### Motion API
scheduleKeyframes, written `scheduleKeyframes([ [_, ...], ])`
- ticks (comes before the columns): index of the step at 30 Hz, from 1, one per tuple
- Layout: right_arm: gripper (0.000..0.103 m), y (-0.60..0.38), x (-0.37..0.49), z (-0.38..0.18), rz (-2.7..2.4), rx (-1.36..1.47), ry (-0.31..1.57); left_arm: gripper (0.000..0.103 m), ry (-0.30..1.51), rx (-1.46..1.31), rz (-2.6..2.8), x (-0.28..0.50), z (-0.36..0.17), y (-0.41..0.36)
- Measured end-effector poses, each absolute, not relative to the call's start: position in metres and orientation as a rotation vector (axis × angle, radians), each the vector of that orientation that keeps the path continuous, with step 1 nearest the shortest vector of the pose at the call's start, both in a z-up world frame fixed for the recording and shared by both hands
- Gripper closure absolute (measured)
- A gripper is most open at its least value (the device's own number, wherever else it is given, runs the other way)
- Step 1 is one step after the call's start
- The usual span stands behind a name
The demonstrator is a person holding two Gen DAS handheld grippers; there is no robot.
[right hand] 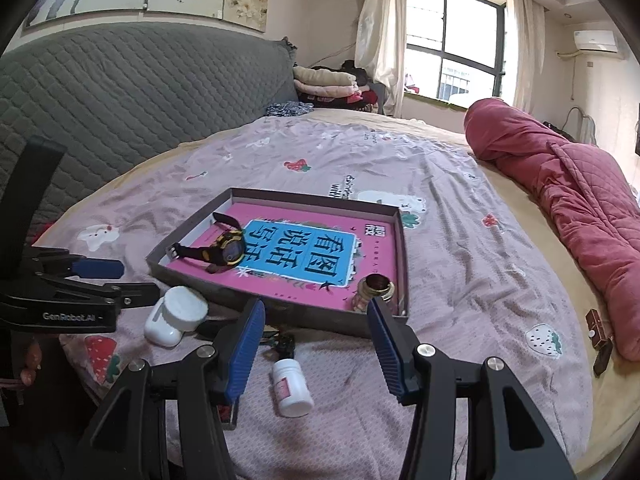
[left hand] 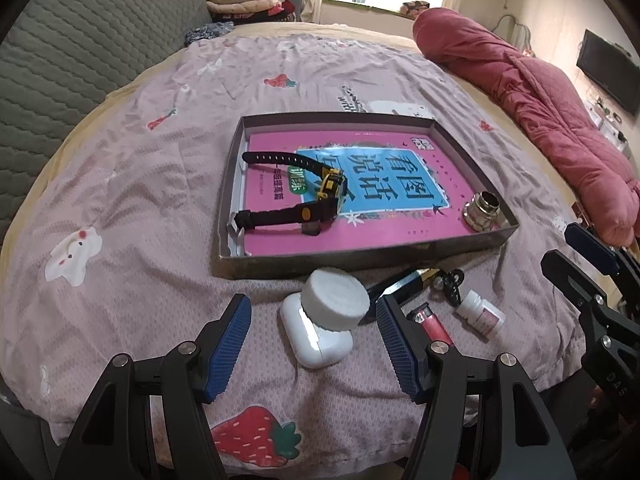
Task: Organize rigid objects
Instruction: 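Withdraw the left tool toward the white earbud case while the right tool moves toward the red lighter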
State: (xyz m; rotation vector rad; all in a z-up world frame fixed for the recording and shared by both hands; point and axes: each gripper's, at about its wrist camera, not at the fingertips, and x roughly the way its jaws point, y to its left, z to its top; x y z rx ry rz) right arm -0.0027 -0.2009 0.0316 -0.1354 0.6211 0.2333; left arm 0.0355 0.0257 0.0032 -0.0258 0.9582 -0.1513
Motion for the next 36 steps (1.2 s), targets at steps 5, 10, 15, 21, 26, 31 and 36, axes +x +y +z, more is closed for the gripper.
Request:
scheduleKeyframes([
  [5,0.05,-0.195,-0.007,0.031,0.261,-0.134,0.63,0.036,0.993,-0.024,-0.149,0.035,-0.006,0.026],
  [10,0.05,-0.189,-0.011,0.028,0.285,-0.132,0.652,0.036,1.029,-0.018,-0.144,0.035,-0.017,0.024],
  [15,0.05,-0.181,-0.013,0.024,0.315,-0.143,0.677,0.036,1.05,-0.008,-0.138,0.036,-0.023,0.022],
  [21,0.05,-0.17,-0.015,0.014,0.356,-0.167,0.711,0.036,1.081,0.001,-0.132,0.036,-0.033,0.019],
  [26,0.05,-0.165,-0.015,0.008,0.383,-0.169,0.74,0.036,1.092,0.001,-0.134,0.036,-0.038,0.017],
  [31,0.05,-0.163,-0.013,0.002,0.393,-0.165,0.773,0.036,1.1,-0.009,-0.123,0.037,-0.041,0.017],
  [36,0.05,-0.161,-0.012,-0.003,0.404,-0.171,0.792,0.036,1.11,-0.021,-0.1,0.041,-0.044,0.019],
])
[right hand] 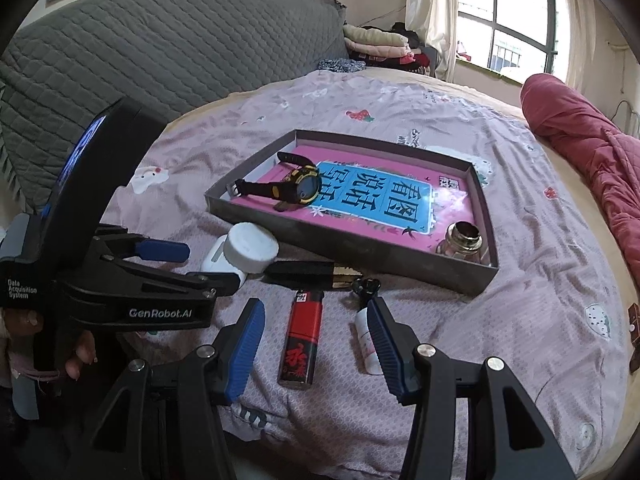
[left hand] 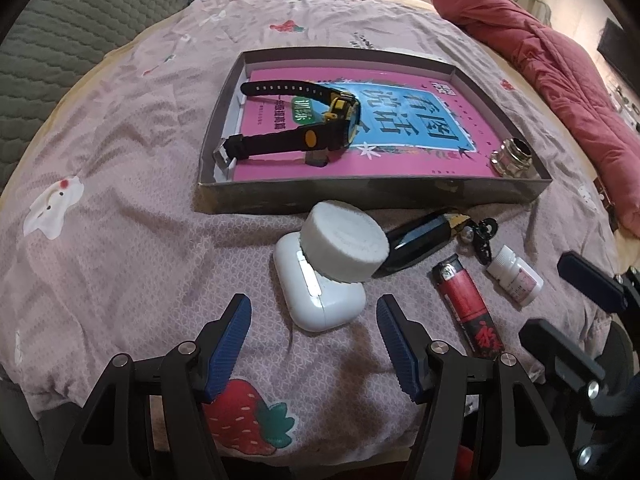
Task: Organize rigid objects
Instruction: 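Withdraw the left tool toward the white earbud case while the right tool moves toward the red lighter, then grasp the white earbud case with the left tool while the right tool grasps the red lighter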
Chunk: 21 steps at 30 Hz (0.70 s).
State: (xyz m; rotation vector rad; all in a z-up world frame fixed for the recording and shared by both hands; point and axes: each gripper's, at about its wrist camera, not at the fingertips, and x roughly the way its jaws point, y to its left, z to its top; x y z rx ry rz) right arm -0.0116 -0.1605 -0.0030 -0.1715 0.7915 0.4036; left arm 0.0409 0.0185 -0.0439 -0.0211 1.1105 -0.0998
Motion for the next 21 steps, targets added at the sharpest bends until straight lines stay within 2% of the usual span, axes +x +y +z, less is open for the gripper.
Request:
scheduleKeyframes([
  [21,0.05,-0.148,0.003,-0.032,0.402,-0.174,0.88,0.036,1.152,-0.014,-0.008,0.06,-0.062,0.009],
])
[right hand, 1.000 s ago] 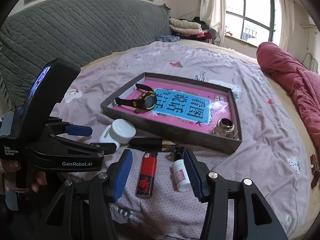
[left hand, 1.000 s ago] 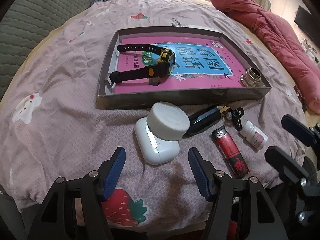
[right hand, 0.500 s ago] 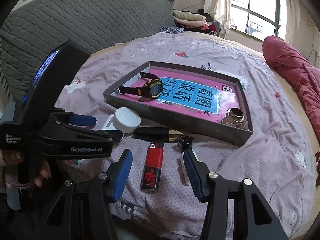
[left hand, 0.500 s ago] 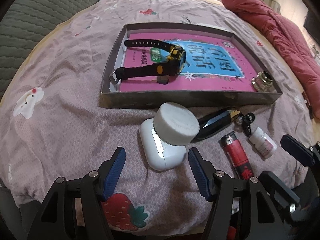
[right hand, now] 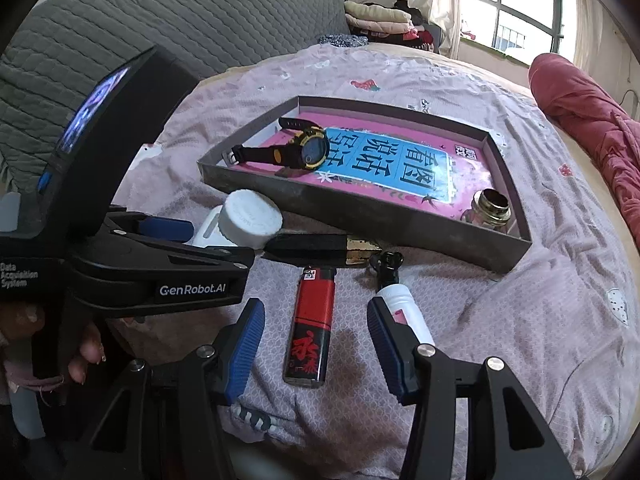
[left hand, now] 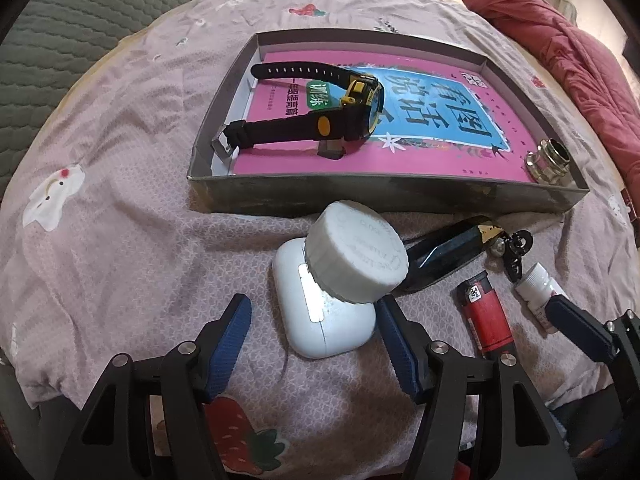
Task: Organize rigid objects
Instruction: 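Grasp the white earbud case with the left tool while the right tool grasps the red lighter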
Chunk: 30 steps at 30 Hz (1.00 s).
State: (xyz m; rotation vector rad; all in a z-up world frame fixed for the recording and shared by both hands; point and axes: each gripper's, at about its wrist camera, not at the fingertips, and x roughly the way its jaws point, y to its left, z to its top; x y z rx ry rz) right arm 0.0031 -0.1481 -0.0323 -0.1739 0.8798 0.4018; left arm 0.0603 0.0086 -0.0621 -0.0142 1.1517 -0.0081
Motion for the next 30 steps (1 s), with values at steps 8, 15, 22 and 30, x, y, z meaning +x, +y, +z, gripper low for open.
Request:
scheduleKeyframes([
  [8,0.05,-0.138,0.008,-0.046,0.402,-0.204,0.901,0.035,1.148,-0.035,0.001,0.062,-0.065,0.009],
  [15,0.054,-0.14,0.016,-0.055,0.388,-0.186,0.93,0.035,1.127,-0.068,-0.005,0.057,-0.064,0.016],
  [22,0.058,-0.141,0.02,-0.06,0.39,-0.184,0.949,0.035,1.133,-0.113,-0.016,0.055,-0.064,0.025],
  [30,0.06,-0.14,0.023,-0.062,0.4,-0.183,0.954,0.035,1.141,-0.065,0.017,0.062,-0.07,0.016],
])
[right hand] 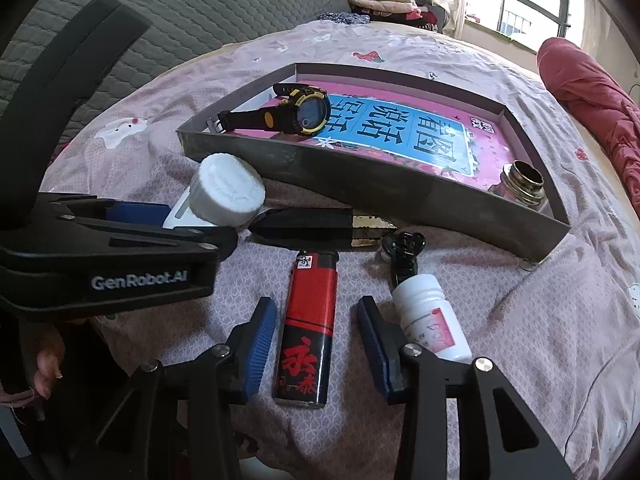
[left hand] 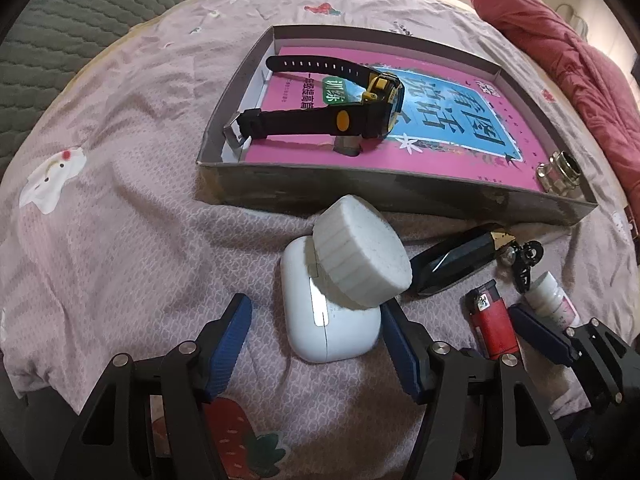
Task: Organize rigid objects
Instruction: 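Grasp the white earbud case with the left tool while the right tool grasps the red lighter, then lift the earbud case with the left tool while the right tool lifts the lighter toward the tray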
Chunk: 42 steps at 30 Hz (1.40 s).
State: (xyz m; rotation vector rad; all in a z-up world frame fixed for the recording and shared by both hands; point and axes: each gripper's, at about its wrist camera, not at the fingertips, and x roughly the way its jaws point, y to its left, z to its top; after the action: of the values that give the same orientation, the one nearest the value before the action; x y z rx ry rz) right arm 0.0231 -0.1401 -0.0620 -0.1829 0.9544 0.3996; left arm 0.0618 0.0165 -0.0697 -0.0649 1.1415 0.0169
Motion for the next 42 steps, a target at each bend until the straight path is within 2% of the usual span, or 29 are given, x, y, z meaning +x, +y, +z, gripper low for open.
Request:
scheduleKeyframes([
  [5,0.063,-0.139,0.025,-0.064,0.409,-0.182,0.956,0.035,1.131,-0.05,0.024,0.067,-0.073,0.012],
  [9,0.066,-0.14,0.025,-0.064,0.417,-0.169,0.956,0.041,1.115,-0.054,0.0,0.065,-0.072,0.013],
  [11,0.068,-0.141,0.025,-0.062,0.42,-0.161,0.955,0.053,1.119,-0.061,-0.023,0.064,-0.07,0.014],
  [12,0.069,-0.142,0.025,-0.062,0.422,-0.159,0.955,0.055,1.121,-0.056,-0.032,0.063,-0.068,0.013],
  [19,0.077,-0.143,0.022,-0.058,0.43,-0.155,0.944,0.056,1.164,-0.161,-0.078,0.064,-0.061,0.027],
  [26,0.078,-0.146,0.021,-0.054,0.437,-0.133,0.94,0.056,1.209,-0.284,-0.142,0.057,-0.053,0.038],
  [42,0.079,-0.161,0.015,-0.031,0.448,-0.049,0.871,0.056,1.168,-0.285,-0.176,0.043,-0.027,0.038],
])
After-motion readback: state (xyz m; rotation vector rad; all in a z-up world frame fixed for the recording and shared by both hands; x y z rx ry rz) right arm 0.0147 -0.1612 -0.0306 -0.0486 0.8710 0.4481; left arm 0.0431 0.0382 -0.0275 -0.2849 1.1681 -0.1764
